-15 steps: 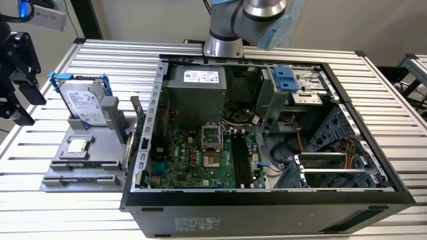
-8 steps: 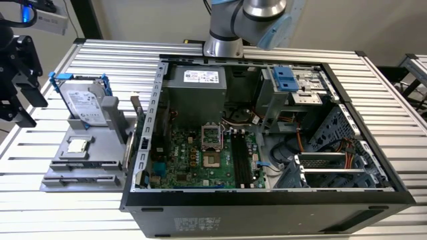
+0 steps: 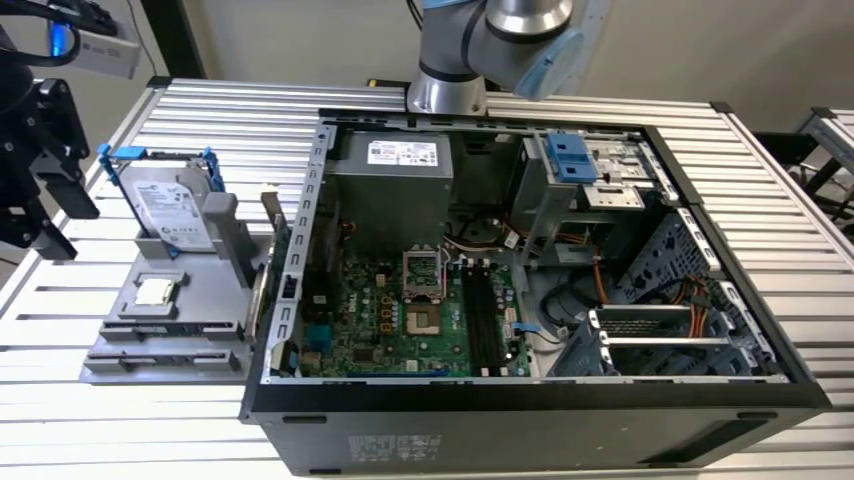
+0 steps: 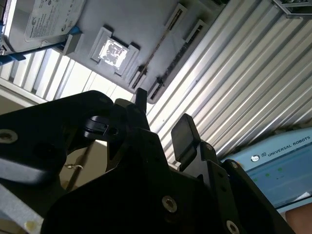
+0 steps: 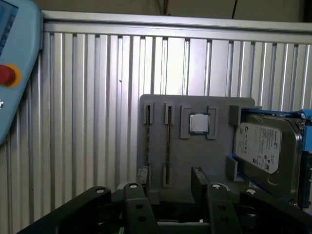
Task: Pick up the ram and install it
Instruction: 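Pick up the ram and move it above insertion slot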
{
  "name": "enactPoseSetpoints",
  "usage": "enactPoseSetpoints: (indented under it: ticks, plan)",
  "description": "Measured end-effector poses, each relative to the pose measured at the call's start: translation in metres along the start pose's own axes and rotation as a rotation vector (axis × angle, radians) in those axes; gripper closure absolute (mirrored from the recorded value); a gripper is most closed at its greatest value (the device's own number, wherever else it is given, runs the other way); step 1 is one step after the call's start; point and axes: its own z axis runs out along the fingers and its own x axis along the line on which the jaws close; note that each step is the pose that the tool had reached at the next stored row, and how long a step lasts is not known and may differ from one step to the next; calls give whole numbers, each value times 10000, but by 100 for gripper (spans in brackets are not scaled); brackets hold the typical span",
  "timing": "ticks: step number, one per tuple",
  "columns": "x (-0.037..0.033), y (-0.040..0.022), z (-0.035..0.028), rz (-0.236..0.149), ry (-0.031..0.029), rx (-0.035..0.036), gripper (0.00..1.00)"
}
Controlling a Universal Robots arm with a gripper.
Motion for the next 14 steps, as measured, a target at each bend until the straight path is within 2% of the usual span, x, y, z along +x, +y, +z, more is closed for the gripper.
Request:
enactPoseSetpoints:
  ticks: [14]
  plan:
    - [2, -2, 117, 0, 0, 17, 0]
